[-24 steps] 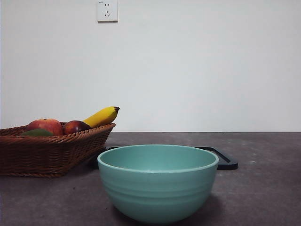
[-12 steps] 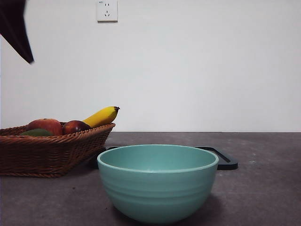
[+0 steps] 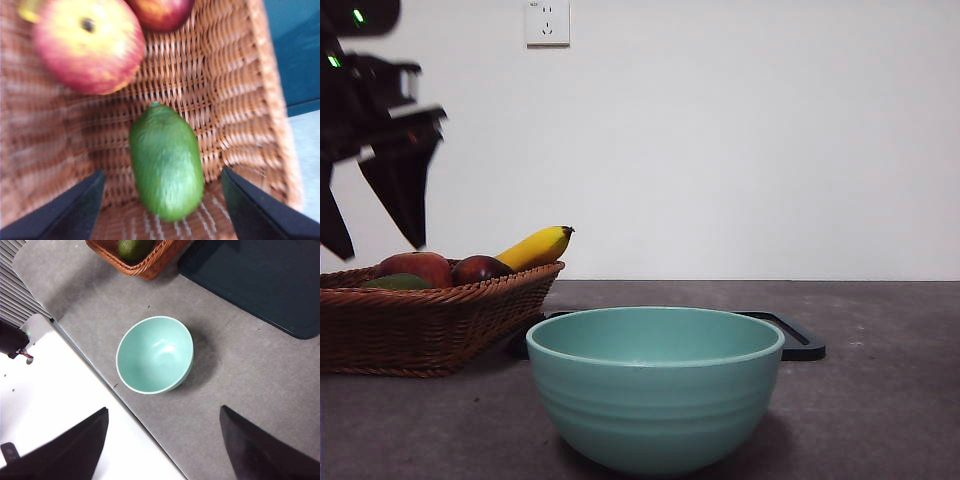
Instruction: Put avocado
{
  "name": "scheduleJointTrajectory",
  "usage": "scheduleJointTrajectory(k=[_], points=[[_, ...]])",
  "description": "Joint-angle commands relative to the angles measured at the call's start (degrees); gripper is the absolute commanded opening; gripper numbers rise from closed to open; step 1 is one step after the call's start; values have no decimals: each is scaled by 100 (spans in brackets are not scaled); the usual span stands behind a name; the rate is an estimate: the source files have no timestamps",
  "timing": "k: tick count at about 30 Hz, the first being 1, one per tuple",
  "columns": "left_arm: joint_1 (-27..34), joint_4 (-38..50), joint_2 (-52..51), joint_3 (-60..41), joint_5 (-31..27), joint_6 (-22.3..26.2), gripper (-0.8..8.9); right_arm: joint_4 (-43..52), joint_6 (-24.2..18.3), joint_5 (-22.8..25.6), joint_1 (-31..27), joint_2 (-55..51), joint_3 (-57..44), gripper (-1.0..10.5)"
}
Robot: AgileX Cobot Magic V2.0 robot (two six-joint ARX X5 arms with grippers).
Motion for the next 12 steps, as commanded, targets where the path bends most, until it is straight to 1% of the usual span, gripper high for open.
scheduleJointTrajectory(k=[1, 12], points=[[-66, 136, 306, 144, -37, 87, 377, 57, -20, -13, 35, 35, 111, 357], [-155, 356, 1029, 144, -184, 87, 378, 63, -20, -13, 35, 35, 111, 357]])
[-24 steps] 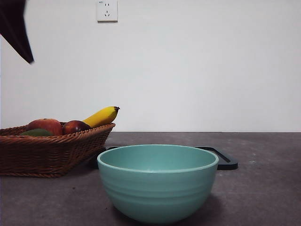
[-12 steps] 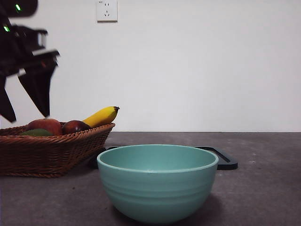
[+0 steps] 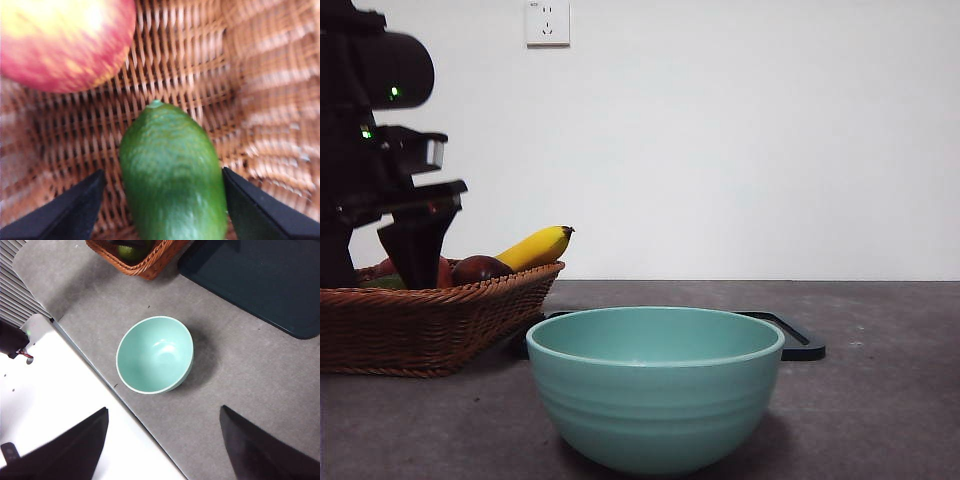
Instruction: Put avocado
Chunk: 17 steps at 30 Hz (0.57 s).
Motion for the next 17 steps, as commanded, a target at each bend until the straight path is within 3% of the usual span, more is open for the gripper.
scheduleJointTrajectory(k=[1, 6, 11, 17], points=[[-31, 109, 184, 138, -24, 35, 378, 72, -20, -13, 35, 35, 111, 357], [-37, 118, 289, 138, -24, 28, 347, 98, -20, -13, 35, 35, 111, 357], [-48, 59, 284, 138, -20, 31, 175, 129, -20, -13, 35, 35, 111, 357], [-74, 24, -9, 140, 83, -17, 175, 188, 48, -11, 35, 35, 111, 357]])
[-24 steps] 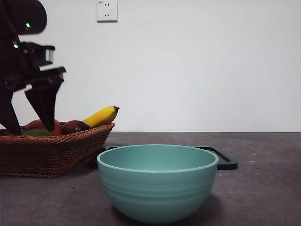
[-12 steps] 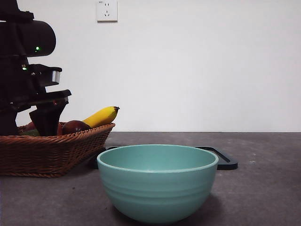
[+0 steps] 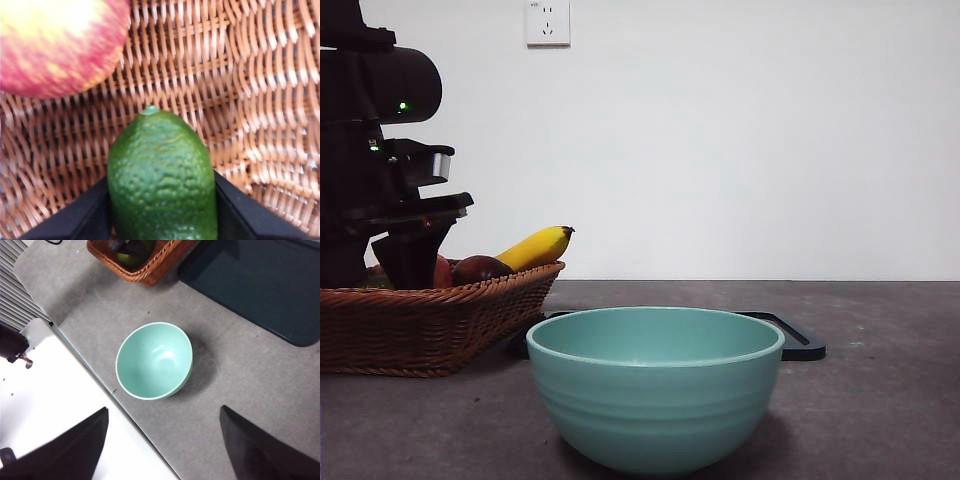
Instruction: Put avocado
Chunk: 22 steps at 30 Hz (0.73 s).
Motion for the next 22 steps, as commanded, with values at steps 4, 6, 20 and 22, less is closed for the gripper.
scheduleJointTrajectory(k=[4, 6, 20, 22], points=[[-118, -35, -719, 125, 166, -15, 176, 96, 63, 13, 35, 35, 111, 356], [-188, -98, -1075, 129, 393, -17, 176, 96, 63, 37, 35, 35, 111, 357], [-2175, -566, -2186, 129, 1292, -15, 176, 94, 216, 341, 33, 35, 111, 357], [-2559, -450, -1991, 129, 1287, -20, 176, 92, 236, 341, 35, 35, 111, 357]])
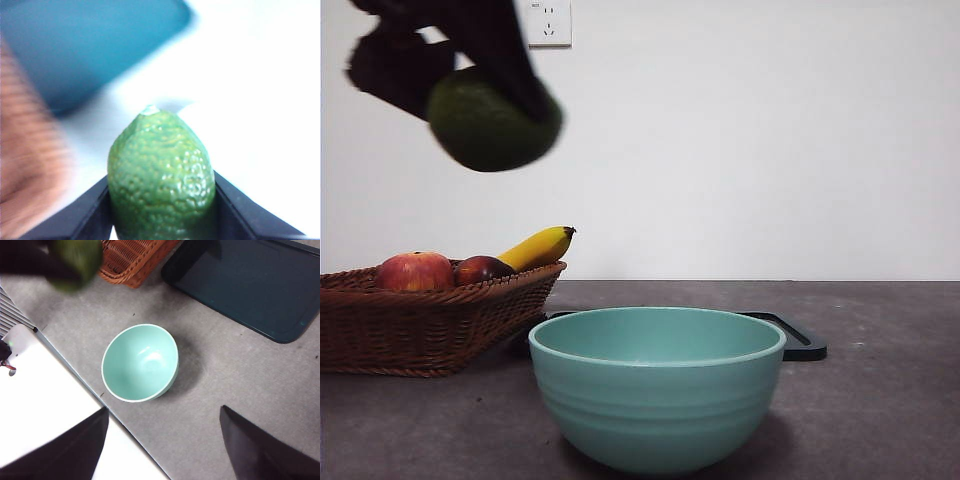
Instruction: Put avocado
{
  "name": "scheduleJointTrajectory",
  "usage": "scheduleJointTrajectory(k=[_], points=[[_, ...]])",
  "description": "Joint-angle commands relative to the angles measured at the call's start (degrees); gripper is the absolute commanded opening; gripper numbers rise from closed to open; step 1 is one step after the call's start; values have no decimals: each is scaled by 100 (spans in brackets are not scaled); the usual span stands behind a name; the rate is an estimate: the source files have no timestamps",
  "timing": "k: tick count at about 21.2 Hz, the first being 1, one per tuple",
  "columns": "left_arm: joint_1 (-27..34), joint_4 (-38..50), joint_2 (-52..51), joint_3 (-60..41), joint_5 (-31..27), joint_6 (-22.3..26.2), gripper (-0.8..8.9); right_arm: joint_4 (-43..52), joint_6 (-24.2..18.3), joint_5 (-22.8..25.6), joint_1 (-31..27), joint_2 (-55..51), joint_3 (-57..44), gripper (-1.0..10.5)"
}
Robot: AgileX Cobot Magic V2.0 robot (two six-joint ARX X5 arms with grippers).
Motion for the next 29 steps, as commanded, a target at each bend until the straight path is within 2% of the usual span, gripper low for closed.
scheduleJointTrajectory(k=[1, 6, 9, 13, 20, 23, 29], points=[[-470, 232, 354, 103, 13, -15, 176, 52, 81, 15, 33, 35, 111, 357], [-1075, 750, 1241, 103, -229, -7, 176, 46, 122, 109, 35, 35, 111, 357], [-1268, 942, 1790, 103, -601, 39, 176, 46, 120, 109, 35, 35, 111, 357], [-1427, 1176, 2282, 103, -664, 52, 176, 50, 116, 109, 35, 35, 111, 357], [-1537, 1303, 2697, 103, -702, 146, 192, 50, 116, 109, 35, 35, 111, 357], [-1574, 1283, 2719, 105, -699, 133, 314, 50, 116, 109, 35, 35, 111, 357], [-1655, 1034, 2704, 326, -697, -26, 317, 50, 111, 109, 35, 35, 111, 357]])
